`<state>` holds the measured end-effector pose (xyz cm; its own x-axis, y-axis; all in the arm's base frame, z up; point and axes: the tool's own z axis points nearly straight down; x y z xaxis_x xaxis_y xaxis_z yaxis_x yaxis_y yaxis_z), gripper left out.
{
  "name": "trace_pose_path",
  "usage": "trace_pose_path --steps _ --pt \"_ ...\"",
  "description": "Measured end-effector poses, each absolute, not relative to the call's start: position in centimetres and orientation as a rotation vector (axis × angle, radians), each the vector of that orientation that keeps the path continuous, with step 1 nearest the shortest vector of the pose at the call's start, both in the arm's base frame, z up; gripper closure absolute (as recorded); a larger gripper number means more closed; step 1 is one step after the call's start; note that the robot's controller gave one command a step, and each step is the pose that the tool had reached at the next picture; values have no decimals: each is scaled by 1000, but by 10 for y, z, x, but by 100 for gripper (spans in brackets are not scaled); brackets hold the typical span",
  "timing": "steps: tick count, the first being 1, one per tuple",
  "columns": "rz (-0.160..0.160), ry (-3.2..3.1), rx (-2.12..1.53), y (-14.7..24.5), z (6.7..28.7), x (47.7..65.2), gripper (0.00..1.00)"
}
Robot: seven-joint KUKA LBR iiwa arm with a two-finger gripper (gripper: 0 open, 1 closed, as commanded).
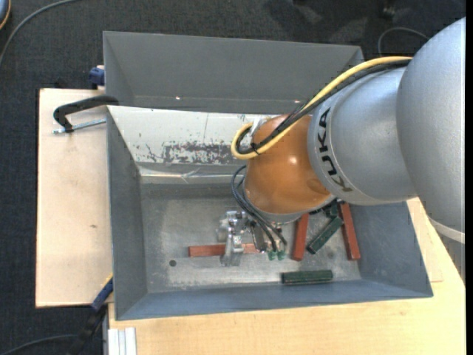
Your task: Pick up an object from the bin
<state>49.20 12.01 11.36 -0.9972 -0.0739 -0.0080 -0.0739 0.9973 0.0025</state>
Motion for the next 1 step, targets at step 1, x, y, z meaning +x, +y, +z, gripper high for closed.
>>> trace_pose_path --steps 1 --pt "4 3134 -115 121 117 493 100"
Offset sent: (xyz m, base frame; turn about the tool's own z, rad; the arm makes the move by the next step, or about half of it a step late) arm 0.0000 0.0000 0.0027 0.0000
